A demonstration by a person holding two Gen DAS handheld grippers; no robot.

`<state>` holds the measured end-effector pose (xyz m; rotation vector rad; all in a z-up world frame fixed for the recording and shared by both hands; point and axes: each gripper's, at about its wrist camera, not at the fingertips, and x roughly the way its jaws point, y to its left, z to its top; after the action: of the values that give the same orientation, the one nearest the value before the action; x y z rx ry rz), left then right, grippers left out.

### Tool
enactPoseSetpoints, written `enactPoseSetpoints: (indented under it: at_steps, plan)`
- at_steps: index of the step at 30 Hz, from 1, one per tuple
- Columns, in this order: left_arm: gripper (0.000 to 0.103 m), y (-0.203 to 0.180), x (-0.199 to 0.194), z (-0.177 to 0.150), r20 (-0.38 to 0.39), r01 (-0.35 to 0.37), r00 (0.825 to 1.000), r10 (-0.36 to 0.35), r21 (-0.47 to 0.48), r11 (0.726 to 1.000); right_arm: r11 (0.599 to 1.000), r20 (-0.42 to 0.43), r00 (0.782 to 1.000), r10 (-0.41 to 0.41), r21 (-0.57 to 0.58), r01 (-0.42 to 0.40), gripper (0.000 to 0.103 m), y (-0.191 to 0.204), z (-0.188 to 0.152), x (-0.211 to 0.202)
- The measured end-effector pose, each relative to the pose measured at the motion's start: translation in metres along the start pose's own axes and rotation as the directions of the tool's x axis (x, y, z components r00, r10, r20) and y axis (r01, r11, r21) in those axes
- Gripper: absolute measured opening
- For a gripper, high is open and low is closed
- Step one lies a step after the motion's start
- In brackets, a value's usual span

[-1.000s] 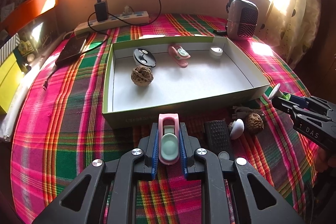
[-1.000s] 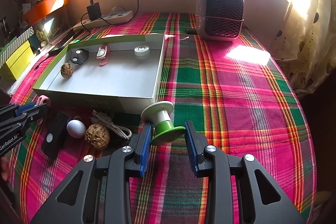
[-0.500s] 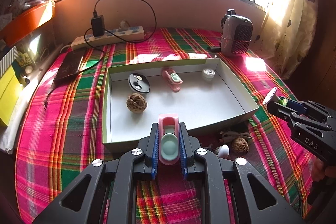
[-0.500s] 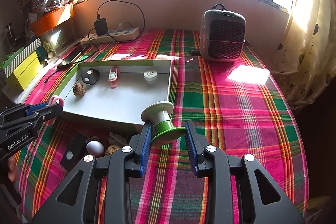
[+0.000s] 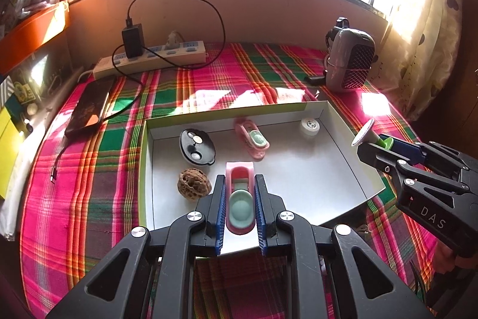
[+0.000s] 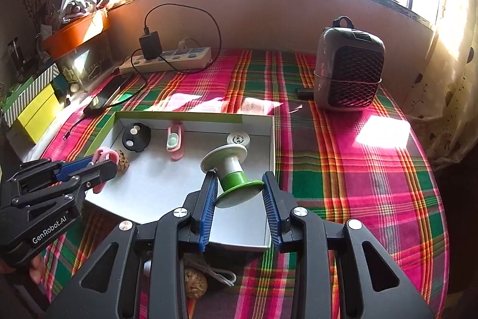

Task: Organize objects
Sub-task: 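Carry pink holder with left gripper while right carries spool over box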

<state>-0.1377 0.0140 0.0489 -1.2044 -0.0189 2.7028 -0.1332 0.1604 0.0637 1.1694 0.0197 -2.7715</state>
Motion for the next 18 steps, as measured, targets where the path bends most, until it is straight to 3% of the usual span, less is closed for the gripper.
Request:
enactPoseSetpoints:
  at_steps: [18]
  plan:
    - [0.016, 0.009, 0.05, 0.02, -0.049, 0.001, 0.999, 0.0, 0.001, 1.0, 0.997, -0.081, 0.994, 0.078, 0.001, -0.079, 0.032, 0.013, 0.033, 0.07]
